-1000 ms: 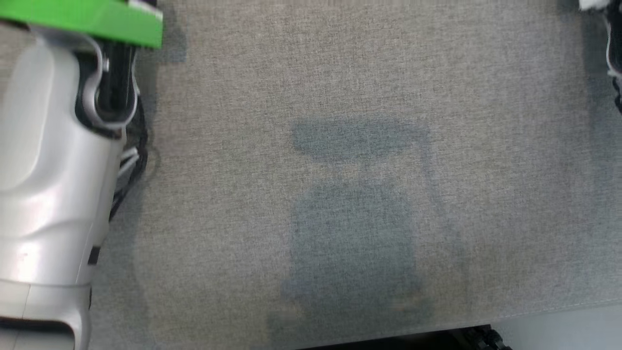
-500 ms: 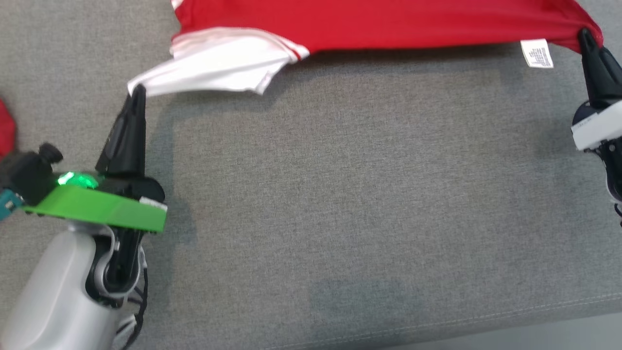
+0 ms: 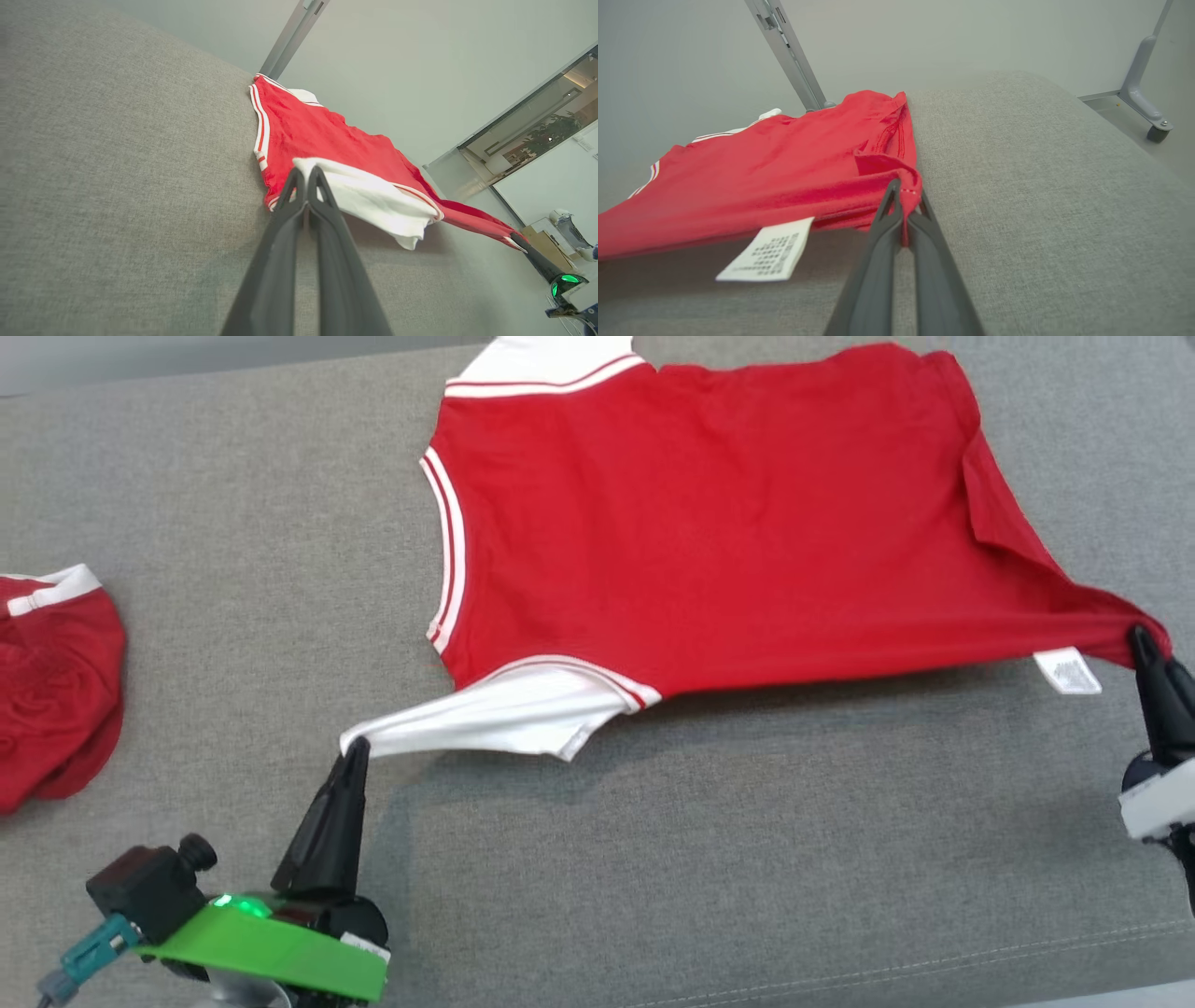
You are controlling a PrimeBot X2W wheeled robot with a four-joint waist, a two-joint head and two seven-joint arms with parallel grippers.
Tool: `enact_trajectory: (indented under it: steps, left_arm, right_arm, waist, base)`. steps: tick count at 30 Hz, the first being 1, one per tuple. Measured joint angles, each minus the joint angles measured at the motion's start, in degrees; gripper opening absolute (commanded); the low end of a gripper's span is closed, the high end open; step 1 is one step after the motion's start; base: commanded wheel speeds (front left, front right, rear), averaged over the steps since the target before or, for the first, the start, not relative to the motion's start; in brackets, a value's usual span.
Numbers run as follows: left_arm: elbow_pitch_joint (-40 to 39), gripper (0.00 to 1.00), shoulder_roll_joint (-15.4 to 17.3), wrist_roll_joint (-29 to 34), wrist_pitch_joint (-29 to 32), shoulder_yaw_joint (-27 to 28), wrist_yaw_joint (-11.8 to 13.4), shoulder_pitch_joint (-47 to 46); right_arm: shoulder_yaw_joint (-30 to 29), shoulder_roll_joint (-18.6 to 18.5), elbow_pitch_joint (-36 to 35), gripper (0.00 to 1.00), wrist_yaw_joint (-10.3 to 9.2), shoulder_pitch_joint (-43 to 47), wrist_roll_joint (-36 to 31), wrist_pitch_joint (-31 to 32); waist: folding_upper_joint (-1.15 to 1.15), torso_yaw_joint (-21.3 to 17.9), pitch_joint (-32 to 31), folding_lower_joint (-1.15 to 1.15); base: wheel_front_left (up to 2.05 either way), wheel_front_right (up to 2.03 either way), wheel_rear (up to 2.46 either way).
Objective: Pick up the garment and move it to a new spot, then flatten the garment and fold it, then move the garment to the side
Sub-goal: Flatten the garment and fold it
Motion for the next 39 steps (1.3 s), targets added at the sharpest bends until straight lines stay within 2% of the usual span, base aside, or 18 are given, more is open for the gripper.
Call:
enact_trajectory:
  steps: [8, 12, 15, 23, 31, 35, 36, 38, 39]
  left_arm:
    - [-5.5, 0.0, 1.0, -1.1, 2.3, -0.8, 3.0, 5.1]
    - [-4.7, 0.0, 0.6, -1.4, 4.3, -1.6, 4.0, 4.0]
    - [-2.4, 0.0, -1.0, -1.4, 6.0, -2.5, 4.3, -0.1]
    - [7.6, 0.0, -5.3, -0.7, 8.1, -4.5, 2.2, -13.1]
    - [16.6, 0.0, -7.2, 3.1, 6.3, -4.7, 0.4, -24.0]
    - [20.6, 0.0, -8.5, 3.6, 5.2, -5.4, -2.2, -28.2]
    - [21.9, 0.0, -8.7, 4.4, 4.6, -5.8, -2.7, -29.2]
    - [24.4, 0.0, -9.1, 5.6, 3.5, -6.1, -3.3, -31.4]
    - [25.8, 0.0, -9.4, 6.6, 2.8, -6.3, -3.5, -32.4]
  right_arm:
    - [-2.8, -0.1, -4.8, 0.0, -0.01, 11.6, -1.2, 0.0]
    - [-1.9, 0.5, -3.6, 0.0, -0.01, 10.9, -0.5, 2.4]
    - [-0.6, 1.6, -1.5, 0.0, -0.03, 7.6, -0.3, 5.2]
    - [1.3, 4.6, 7.1, 0.0, -0.04, -5.2, 0.0, 9.5]
    - [4.7, 5.8, 12.4, 0.0, -0.04, -17.6, -1.6, 8.5]
    - [6.9, 5.9, 15.6, 0.0, -0.04, -22.5, -2.0, 8.1]
    - [7.6, 5.9, 16.5, 0.07, -0.04, -23.5, -2.0, 8.1]
    - [8.7, 6.0, 18.3, 0.48, -0.04, -25.2, -2.1, 7.6]
    - [9.1, 6.0, 19.0, 1.0, -0.04, -25.8, -2.1, 7.0]
  waist:
    - [0.0, -0.4, -3.3, 0.0]
    - [0.0, -1.3, -3.1, 0.0]
    - [0.0, -1.6, -2.4, 0.0]
    - [0.0, -2.2, 0.7, 0.0]
    - [0.0, -2.4, 4.7, 0.0]
    - [0.0, -2.5, 6.8, 0.01]
    - [0.0, -2.5, 7.4, 0.01]
    - [0.0, -2.5, 8.4, 0.0]
    - [0.0, -2.4, 8.9, 0.01]
  base:
    - [0.0, 0.0, 0.0]
    - [0.0, 0.0, 0.0]
    - [0.0, 0.0, 0.0]
    - [0.0, 0.0, 0.0]
    - [0.0, 0.0, 0.0]
    - [0.0, 0.0, 0.0]
    - [0.0, 0.0, 0.0]
    - [0.0, 0.0, 0.0]
    - [0.0, 0.0, 0.0]
